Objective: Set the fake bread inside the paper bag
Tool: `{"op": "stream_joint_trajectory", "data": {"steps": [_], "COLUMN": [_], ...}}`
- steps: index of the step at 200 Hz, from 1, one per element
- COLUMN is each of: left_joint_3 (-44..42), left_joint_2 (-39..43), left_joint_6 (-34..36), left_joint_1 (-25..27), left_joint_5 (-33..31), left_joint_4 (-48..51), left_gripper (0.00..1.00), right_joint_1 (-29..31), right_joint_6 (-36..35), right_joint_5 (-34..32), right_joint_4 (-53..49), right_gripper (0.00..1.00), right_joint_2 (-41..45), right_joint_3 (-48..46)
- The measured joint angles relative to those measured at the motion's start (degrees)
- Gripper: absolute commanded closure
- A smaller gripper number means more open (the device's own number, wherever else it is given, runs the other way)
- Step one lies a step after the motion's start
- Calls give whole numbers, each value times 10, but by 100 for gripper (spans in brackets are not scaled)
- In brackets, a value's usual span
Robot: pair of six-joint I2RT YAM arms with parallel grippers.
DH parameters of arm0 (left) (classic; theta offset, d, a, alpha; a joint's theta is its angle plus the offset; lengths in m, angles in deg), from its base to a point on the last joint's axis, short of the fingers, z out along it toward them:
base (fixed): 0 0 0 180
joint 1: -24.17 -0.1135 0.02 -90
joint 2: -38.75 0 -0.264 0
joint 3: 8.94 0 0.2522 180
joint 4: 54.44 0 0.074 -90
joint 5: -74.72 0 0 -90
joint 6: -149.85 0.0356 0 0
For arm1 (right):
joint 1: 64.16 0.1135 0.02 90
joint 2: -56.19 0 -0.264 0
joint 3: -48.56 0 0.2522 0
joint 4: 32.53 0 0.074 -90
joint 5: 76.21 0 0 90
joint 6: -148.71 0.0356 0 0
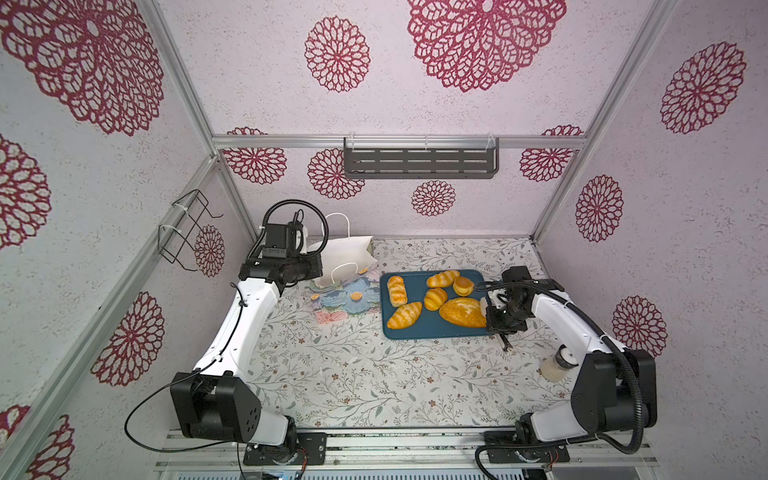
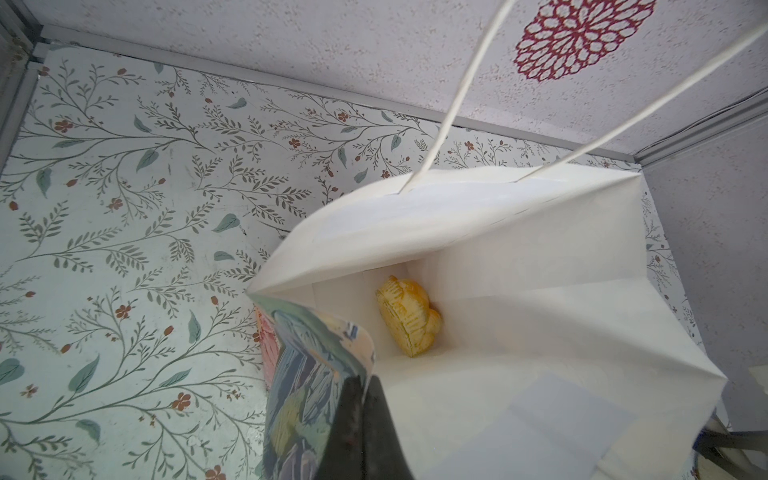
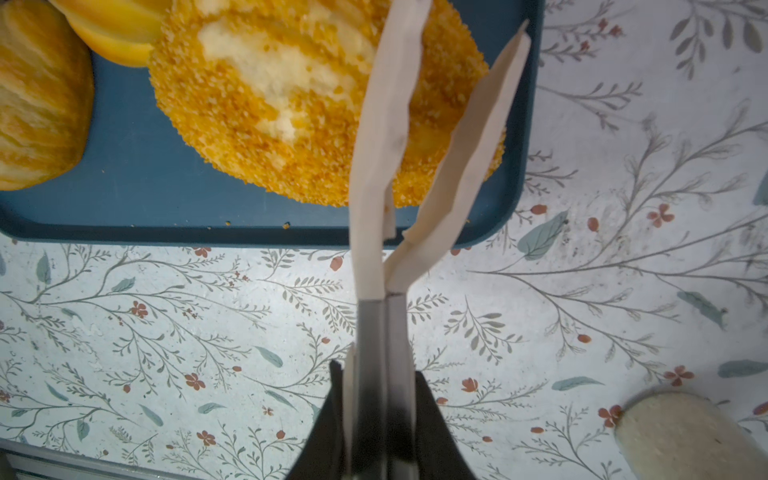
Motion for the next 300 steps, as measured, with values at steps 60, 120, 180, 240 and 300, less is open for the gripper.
{"op": "stream_joint_trajectory", "data": {"steps": [60, 120, 180, 240, 300], "left_joint_3": [0, 0, 0, 0, 0], "left_joint_2": [0, 0, 0, 0, 0], "left_joint_6": [0, 0, 0, 0, 0], "left_joint_1": [0, 1, 2, 2, 2], "left_joint_5": [0, 0, 2, 3, 3], "left_joint_4": [0, 0, 0, 0, 0], "left_gripper": [100, 100, 100, 100, 100], "right_joint_1": [38, 132, 145, 148, 155], "right_joint_6": [59, 121, 91, -25, -159], "right_joint_5": [47, 83, 33, -28, -56], "right_joint_4": [42, 63, -30, -87, -31], "right_gripper": [100, 97, 73, 70, 64], "right_joint_2": [59, 71, 71, 56, 88], "right_joint_3": [-64, -76, 53, 103, 61]}}
